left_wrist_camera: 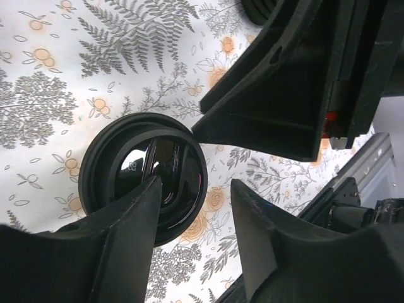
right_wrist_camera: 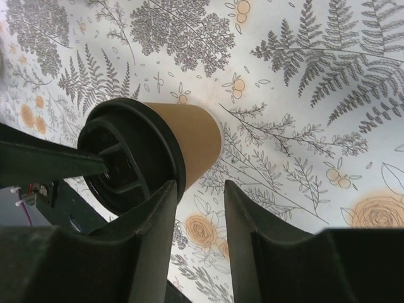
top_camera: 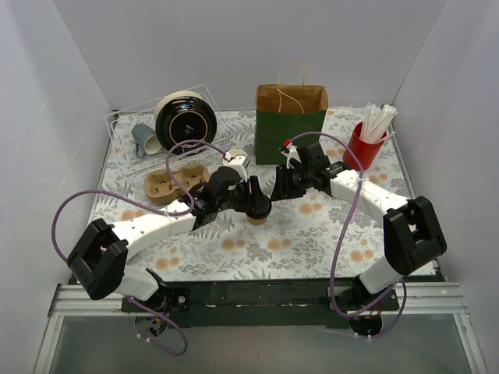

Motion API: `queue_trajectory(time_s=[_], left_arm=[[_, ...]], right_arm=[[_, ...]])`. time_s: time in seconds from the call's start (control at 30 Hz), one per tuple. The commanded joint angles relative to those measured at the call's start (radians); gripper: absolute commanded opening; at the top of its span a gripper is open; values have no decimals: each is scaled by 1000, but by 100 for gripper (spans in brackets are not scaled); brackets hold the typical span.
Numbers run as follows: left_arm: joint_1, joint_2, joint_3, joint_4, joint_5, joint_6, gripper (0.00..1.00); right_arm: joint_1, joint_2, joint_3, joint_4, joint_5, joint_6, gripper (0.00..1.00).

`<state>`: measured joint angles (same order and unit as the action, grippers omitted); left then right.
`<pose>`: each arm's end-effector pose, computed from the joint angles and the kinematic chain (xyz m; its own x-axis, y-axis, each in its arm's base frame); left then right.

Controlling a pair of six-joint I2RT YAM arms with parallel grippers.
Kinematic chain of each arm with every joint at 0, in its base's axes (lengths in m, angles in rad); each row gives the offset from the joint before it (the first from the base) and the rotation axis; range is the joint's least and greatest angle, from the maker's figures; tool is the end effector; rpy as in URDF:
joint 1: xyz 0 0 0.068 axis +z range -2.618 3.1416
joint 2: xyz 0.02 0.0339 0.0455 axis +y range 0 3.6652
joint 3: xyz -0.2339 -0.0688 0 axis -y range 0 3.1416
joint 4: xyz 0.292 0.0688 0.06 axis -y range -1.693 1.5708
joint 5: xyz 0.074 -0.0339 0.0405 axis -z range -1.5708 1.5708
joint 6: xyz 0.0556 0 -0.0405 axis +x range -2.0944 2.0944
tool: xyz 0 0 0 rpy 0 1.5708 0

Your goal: Pack the takeout coffee

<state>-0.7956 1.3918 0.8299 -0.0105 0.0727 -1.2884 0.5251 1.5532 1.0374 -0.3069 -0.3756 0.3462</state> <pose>0.2534 -0.2644 0.1687 -0.8309 -0.5207 -0.1965 -0.1536 0.5539 -0.8183 0.3229 0.2107 0.1634 -0.8281 -0.1150 -0.5486 -0.4266 0.7642 0.4838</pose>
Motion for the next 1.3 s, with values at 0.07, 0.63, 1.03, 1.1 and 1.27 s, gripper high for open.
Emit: queue_trajectory(time_s=[0.07, 0.63, 1.03, 1.1, 1.27], left_arm=[[2, -22, 126, -193, -71, 26, 54], [151, -106, 40, -335, -119, -17, 55], [210, -131, -2, -256, 7, -40, 54], [211, -125, 3, -250, 16, -40, 54], [211, -117, -24, -200, 70, -42, 54]], right_arm=[[1, -13, 125, -141, 104, -41, 47], [140, -79, 167, -136, 173, -18, 40], [297, 37, 251, -155, 362, -119, 29], [303, 53, 247, -161, 369, -150, 29], [303, 61, 205, -135, 369, -177, 24]])
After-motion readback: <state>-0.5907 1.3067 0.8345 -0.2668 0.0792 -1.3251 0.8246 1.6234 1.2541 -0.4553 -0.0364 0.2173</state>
